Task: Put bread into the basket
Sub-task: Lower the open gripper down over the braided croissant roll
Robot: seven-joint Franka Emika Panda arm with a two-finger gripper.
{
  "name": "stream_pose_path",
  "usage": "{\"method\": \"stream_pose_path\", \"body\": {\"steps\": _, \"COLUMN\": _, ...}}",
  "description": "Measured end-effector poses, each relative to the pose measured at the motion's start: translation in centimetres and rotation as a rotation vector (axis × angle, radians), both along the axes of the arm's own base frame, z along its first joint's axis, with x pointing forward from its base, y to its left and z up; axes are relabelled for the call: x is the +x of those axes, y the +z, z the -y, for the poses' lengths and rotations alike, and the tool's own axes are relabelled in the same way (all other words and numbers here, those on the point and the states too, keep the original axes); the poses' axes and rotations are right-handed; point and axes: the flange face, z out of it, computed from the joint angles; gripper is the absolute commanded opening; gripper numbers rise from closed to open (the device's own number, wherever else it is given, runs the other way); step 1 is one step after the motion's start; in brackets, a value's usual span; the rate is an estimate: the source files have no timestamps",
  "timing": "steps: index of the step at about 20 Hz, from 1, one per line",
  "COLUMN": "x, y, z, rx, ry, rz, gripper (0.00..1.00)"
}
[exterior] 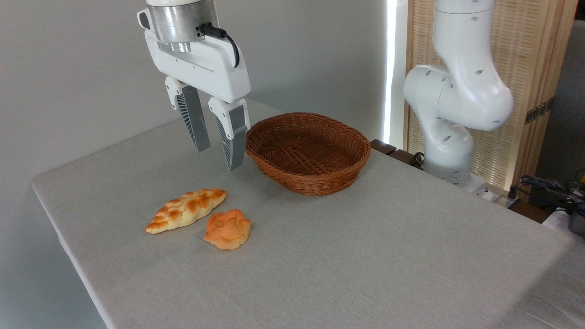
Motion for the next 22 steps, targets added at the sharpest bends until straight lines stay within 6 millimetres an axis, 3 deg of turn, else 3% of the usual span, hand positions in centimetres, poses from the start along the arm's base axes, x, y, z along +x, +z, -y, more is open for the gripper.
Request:
{"method": "stream_pose_path", "body": {"steps": 14, "x": 0.3, "y": -0.3, "z": 0.2, "rx": -0.012, "ry": 0.001, "rz": 0.011, "gripper": 1.0}}
{"method": "stream_pose_path", "body": {"steps": 19, "x": 1.0, "y": -2.7, "z": 2.9, "rx": -0.096, "ry": -0.01, "rz": 0.044, "gripper": 1.0}}
{"method": "stream_pose_path", "body": {"steps": 22, "x": 0.9, "y": -4.9, "z": 6.2, "rx": -0.114, "ry": -0.019, "rz": 0.069, "gripper": 1.0}}
